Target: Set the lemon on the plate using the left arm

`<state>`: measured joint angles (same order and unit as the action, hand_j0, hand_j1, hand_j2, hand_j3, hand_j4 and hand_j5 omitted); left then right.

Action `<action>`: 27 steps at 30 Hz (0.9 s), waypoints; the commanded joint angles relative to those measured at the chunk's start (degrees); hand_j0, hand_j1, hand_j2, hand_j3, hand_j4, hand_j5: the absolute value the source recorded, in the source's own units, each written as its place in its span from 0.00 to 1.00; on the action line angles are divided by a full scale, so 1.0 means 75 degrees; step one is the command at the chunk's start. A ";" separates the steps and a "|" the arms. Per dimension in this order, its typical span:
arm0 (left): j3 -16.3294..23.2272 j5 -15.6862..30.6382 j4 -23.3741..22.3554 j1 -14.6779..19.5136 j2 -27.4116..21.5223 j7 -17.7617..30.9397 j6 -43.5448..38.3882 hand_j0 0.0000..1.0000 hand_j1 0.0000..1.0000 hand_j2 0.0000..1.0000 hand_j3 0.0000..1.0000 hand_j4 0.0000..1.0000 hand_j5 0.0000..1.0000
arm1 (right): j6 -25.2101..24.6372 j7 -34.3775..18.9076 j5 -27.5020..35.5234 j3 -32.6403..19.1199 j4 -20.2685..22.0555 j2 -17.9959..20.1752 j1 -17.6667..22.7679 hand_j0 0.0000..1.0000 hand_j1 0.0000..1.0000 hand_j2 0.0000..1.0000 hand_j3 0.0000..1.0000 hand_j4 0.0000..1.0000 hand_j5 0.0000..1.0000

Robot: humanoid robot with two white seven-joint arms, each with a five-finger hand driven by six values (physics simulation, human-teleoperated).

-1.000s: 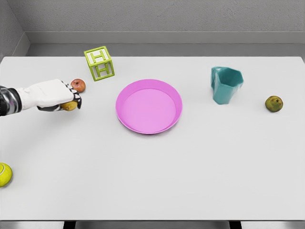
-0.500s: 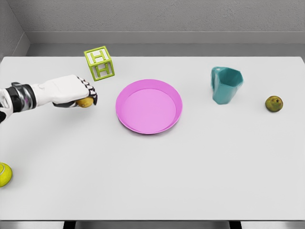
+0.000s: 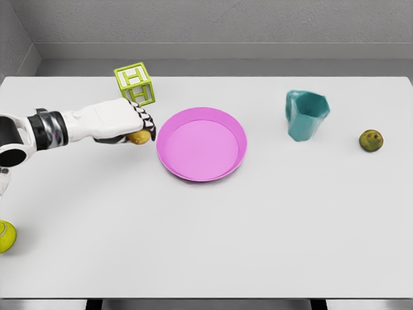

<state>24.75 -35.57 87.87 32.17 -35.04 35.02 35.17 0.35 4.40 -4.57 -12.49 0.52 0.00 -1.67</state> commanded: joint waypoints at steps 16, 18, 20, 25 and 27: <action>0.0567 0.0337 0.0062 0.0457 0.1016 -0.0003 -0.0022 0.53 0.53 0.53 0.53 0.53 0.53 | 0.0000 0.0000 0.0000 0.0001 0.0000 0.0000 0.0000 1.00 1.00 1.00 1.00 1.00 1.00; 0.0579 0.0313 0.0003 0.0457 0.1110 -0.0003 -0.0022 0.53 0.53 0.53 0.53 0.53 0.53 | 0.0000 0.0000 0.0000 0.0001 0.0000 0.0000 0.0000 1.00 1.00 1.00 1.00 1.00 1.00; 0.0579 0.0290 -0.0208 0.0539 0.1274 -0.0003 -0.0022 0.53 0.53 0.53 0.53 0.53 0.53 | 0.0000 0.0000 0.0000 0.0001 0.0000 0.0000 0.0000 1.00 1.00 1.00 1.00 1.00 1.00; 0.0661 0.0290 -0.0301 0.0621 0.1438 -0.0003 -0.0022 0.55 0.55 0.55 0.55 0.55 0.55 | 0.0000 0.0000 0.0000 0.0001 0.0000 0.0000 0.0000 1.00 1.00 1.00 1.00 1.00 1.00; 0.0708 0.0290 -0.0383 0.0656 0.1450 -0.0003 -0.0022 0.55 0.55 0.55 0.55 0.55 0.55 | 0.0000 0.0000 0.0000 0.0001 0.0000 0.0000 -0.0012 1.00 1.00 1.00 1.00 1.00 1.00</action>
<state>29.76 -33.66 85.41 37.18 -24.46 35.03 35.15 0.35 4.40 -4.57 -12.49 0.52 0.00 -1.76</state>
